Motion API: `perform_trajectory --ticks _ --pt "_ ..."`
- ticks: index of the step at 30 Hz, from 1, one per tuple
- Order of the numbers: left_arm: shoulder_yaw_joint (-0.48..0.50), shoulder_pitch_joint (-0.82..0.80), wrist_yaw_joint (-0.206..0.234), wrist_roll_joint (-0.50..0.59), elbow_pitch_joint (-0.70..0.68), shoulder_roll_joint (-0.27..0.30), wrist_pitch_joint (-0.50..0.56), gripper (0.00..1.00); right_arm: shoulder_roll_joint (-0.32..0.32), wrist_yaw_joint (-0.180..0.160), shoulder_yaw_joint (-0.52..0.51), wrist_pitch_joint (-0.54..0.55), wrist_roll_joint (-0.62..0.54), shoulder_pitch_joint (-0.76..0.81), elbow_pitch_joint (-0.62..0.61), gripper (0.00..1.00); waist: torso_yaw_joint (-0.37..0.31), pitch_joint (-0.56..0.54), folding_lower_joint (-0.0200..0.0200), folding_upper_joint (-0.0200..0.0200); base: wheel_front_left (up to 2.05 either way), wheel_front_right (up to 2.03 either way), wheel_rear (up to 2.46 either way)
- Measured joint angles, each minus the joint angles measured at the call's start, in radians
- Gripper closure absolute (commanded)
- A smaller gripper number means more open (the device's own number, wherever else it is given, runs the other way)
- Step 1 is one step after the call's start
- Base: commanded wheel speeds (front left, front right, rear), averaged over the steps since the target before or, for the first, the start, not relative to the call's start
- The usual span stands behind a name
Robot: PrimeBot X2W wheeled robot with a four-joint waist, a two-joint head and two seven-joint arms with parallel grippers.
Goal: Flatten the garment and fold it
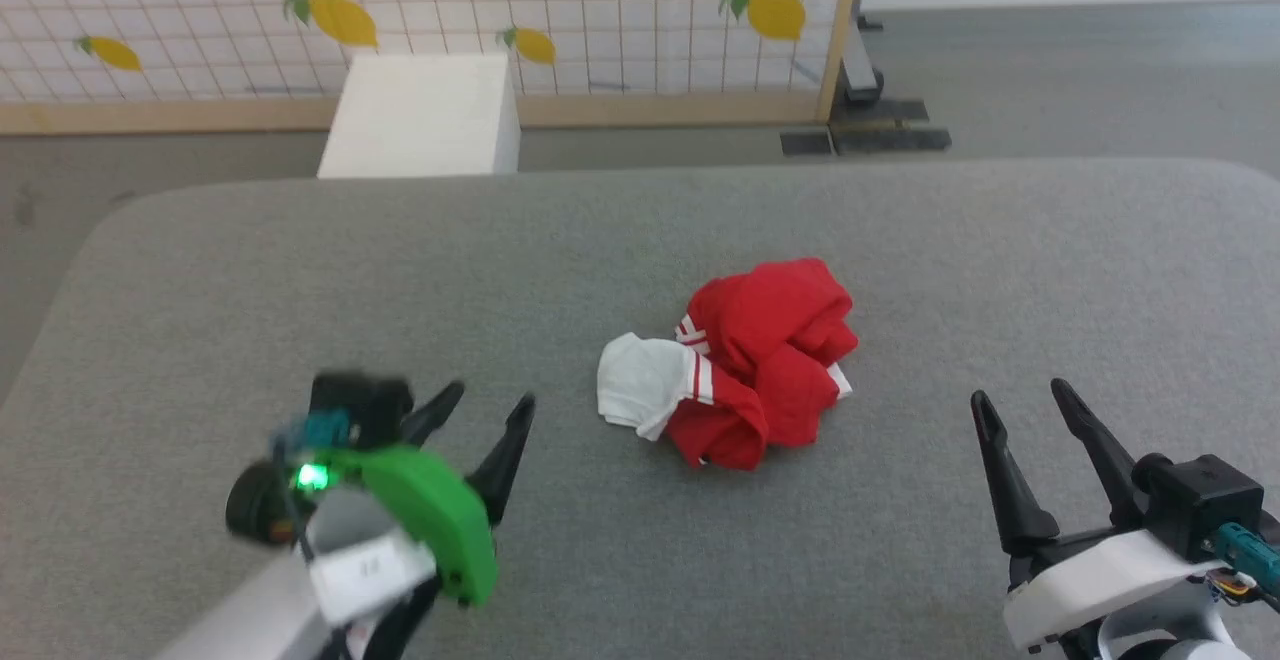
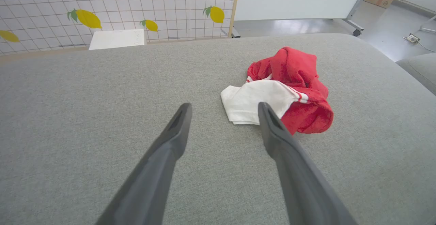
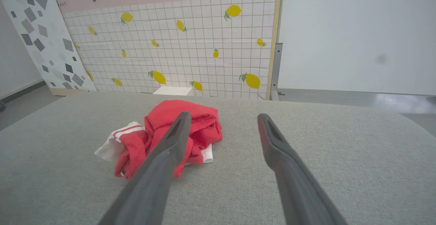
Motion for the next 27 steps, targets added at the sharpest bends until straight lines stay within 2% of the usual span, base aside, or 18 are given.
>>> perform_trajectory --ticks 7,14,18,27 --pt "-0.008 -0.208 -0.015 -0.105 0.04 -0.055 0.255 0.0 -0.012 0.0 0.0 -0.008 -0.009 -0.03 -0.014 0.0 -0.037 0.088 0.0 0.0 0.0 0.0 0.0" --pt "-0.047 -0.36 0.006 -0.152 0.171 -0.068 0.505 0.0 -0.011 0.0 -0.003 -0.023 -0.018 -0.063 -0.02 0.0 -0.093 0.169 0.0001 0.0 0.0 0.0 0.0" --pt "-0.071 -0.414 0.005 -0.151 0.235 -0.069 0.578 0.0 -0.006 0.0 -0.006 -0.037 -0.02 -0.067 -0.019 0.0 -0.126 0.213 0.0002 0.0 0.0 0.0 0.0" --pt "-0.105 -0.477 0.013 -0.138 0.358 -0.1 0.629 0.0 0.015 0.0 -0.011 -0.069 -0.032 -0.082 -0.011 0.0 -0.172 0.305 0.0002 0.0 0.0 0.0 0.0"
